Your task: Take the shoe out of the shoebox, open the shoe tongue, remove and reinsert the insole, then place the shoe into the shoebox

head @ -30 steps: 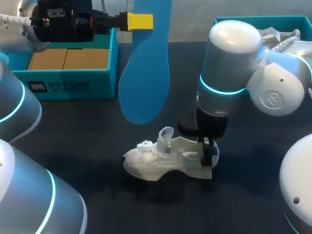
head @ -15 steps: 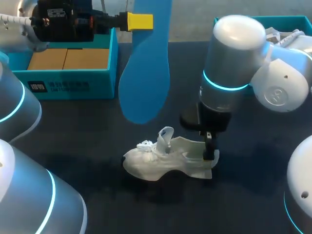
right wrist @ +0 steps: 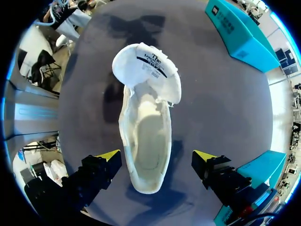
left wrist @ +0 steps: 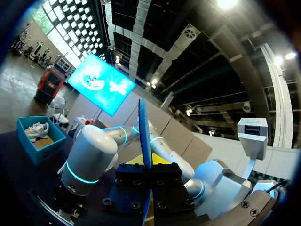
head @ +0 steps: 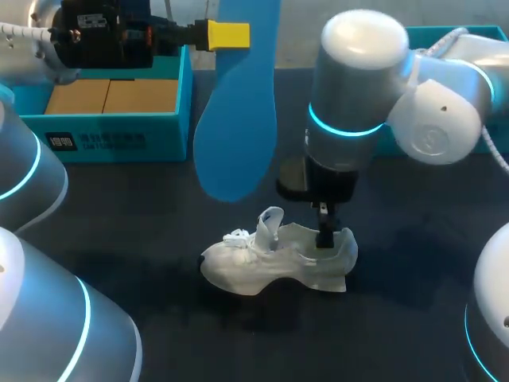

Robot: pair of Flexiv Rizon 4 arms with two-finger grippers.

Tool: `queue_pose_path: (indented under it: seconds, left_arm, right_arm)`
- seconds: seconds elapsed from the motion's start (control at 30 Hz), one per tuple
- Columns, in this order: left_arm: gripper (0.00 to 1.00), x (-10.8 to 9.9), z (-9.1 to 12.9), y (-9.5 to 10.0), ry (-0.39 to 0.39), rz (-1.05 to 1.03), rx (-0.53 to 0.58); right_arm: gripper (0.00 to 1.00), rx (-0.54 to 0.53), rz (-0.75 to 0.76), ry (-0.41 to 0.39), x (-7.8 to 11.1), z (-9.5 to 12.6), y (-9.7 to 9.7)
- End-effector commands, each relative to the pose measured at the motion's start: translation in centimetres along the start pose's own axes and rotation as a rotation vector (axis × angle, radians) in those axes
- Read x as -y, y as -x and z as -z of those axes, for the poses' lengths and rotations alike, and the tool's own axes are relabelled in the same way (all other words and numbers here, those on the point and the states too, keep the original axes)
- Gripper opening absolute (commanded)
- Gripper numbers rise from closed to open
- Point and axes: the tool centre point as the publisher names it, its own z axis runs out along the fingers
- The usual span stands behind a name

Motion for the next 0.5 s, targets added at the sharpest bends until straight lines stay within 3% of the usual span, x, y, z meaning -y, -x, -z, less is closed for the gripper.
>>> queue_pose_path:
  seconds: [0.03,0.5]
  left_arm:
    - [0.0,0.0,-0.2,0.1,-0.001,0.0,-0.002]
    - [0.0,0.0,-0.2,0.1,-0.001,0.0,-0.002]
  right_arm:
    - [1.0,0.004,-0.011,-0.034,-1.3,-1.7,0.3]
    - [1.0,0.028,-0.041,-0.047,-2.0,-3.0,0.9]
